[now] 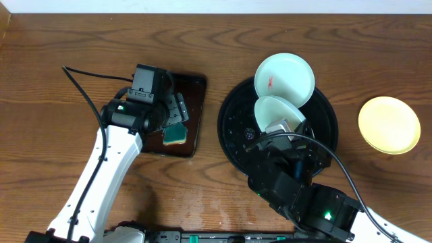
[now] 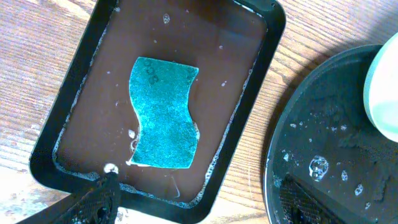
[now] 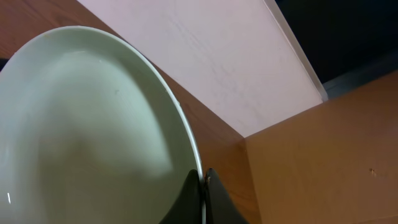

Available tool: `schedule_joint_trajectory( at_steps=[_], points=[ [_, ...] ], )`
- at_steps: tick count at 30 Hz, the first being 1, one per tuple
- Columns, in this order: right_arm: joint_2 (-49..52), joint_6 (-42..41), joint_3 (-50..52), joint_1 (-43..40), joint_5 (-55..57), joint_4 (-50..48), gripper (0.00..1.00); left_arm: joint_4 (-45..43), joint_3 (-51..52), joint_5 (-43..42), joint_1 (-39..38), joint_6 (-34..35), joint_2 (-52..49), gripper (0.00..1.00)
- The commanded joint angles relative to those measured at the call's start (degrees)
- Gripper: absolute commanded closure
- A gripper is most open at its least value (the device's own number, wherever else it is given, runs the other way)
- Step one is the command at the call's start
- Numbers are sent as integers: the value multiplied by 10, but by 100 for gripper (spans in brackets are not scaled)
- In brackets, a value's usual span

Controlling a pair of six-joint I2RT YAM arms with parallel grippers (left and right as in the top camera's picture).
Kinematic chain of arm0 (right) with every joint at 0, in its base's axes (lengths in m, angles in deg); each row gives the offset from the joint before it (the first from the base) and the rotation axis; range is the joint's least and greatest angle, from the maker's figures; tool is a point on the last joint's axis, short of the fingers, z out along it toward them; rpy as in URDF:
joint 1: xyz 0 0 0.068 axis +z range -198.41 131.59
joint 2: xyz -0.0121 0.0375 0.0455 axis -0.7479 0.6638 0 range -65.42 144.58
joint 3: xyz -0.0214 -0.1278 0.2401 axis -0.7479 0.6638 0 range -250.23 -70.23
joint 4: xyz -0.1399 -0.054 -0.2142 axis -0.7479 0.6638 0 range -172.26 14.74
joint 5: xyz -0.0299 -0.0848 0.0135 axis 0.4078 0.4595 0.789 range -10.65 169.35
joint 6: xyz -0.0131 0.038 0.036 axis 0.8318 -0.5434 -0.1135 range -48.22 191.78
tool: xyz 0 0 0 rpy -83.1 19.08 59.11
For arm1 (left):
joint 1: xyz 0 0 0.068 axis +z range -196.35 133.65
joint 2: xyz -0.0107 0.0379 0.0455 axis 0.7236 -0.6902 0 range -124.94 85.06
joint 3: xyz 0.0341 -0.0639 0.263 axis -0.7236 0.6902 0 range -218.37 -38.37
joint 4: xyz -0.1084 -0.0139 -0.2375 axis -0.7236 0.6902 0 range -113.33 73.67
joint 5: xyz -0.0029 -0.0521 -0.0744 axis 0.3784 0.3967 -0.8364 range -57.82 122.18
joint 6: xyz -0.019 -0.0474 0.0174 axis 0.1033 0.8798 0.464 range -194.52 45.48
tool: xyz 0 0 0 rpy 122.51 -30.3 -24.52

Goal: Clean dirty plates on tray and stack at the side
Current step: 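Lift the pale green plate with the right gripper, then carry the pale green plate right and stack it on the yellow plate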

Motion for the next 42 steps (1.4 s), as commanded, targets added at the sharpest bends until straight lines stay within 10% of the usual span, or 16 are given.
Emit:
schedule_joint_trajectory(
  at_steps=[1, 14, 23, 27, 42],
  points=[
    [0, 2, -14, 6, 20, -2, 99, 1, -12, -3, 3, -5, 0, 18],
    [8, 85, -14, -23, -21, -66, 99, 2, -12, -3, 3, -5, 0, 18],
    [5, -214, -14, -93, -47, -6, 99, 1, -12, -3, 3, -5, 0, 17],
    [-2, -379, -14, -222, -219, 35, 99, 1, -12, -3, 3, -5, 0, 18],
    [70, -374, -14, -861, -611, 8, 99, 1, -12, -3, 3, -5, 0, 17]
  ],
)
